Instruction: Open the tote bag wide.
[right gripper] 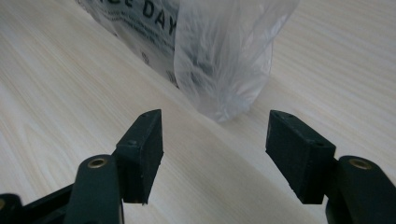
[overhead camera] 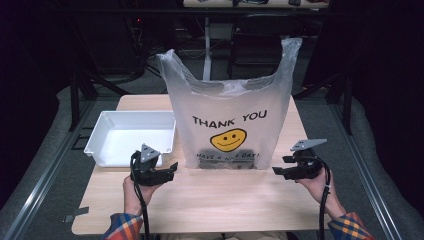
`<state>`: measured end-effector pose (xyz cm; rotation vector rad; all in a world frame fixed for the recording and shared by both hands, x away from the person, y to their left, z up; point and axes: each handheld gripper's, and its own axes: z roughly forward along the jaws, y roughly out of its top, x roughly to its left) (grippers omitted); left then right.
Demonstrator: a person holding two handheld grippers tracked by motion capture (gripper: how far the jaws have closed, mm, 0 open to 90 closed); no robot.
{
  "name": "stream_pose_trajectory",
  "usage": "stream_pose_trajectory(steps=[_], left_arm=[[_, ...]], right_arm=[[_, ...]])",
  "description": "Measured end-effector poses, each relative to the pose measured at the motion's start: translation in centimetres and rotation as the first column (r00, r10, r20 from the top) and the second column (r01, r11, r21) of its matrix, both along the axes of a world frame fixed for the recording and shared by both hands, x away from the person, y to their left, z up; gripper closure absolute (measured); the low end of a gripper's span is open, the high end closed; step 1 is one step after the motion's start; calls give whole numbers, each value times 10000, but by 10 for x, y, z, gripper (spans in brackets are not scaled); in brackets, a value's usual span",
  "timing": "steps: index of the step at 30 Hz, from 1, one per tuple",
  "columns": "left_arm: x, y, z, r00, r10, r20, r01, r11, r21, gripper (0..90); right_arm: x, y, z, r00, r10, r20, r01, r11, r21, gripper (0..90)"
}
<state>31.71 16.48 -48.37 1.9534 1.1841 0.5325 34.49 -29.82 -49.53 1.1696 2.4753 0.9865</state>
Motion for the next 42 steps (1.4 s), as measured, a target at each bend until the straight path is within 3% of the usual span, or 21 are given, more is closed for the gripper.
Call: stream_pose_trajectory(steps=[5, 11, 12, 14, 15, 17, 20, 25, 32, 42], left_arm=[[12, -5, 5, 9996, -235, 128, 243, 9977, -634, 290], [23, -15, 2, 9987, -456, 238, 473, 9959, -775, 368], [24, -16, 2, 9985, -503, 213, 517, 9959, -746, 433], [28, -19, 0, 9980, -588, 229, 603, 9957, -710, 457], [30, -22, -2, 9974, -691, 217, 705, 9949, -726, 533], [31, -24, -4, 9969, -759, 191, 770, 9949, -654, 556], [36, -30, -10, 9958, -913, -25, 910, 9940, -601, 708], [41, -37, -16, 9934, -1105, -295, 1092, 9931, -423, 794], [43, -42, -23, 9909, -1219, -569, 1208, 9924, -214, 872], [44, -45, -34, 9859, -1283, -1071, 1289, 9917, -15, 871]], right_arm=[[9, 7, 12, 9991, -3, 421, -23, 9981, 623, 331], [18, 16, 15, 9986, 105, 524, -144, 9972, 740, 361], [21, 19, 13, 9988, 17, 485, -53, 9971, 759, 434], [23, 20, 13, 9989, 29, 473, -64, 9973, 726, 478], [25, 21, 12, 9993, -126, 344, 100, 9971, 749, 578], [27, 22, 11, 9994, -111, 343, 83, 9968, 796, 625], [31, 23, 8, 9989, -264, 386, 235, 9970, 738, 801], [32, 24, 6, 9993, -243, 280, 219, 9962, 840, 887], [30, 25, 3, 9998, -143, 161, 129, 9964, 839, 900], [31, 25, -4, 9999, -126, -48, 129, 9977, 664, 900]])
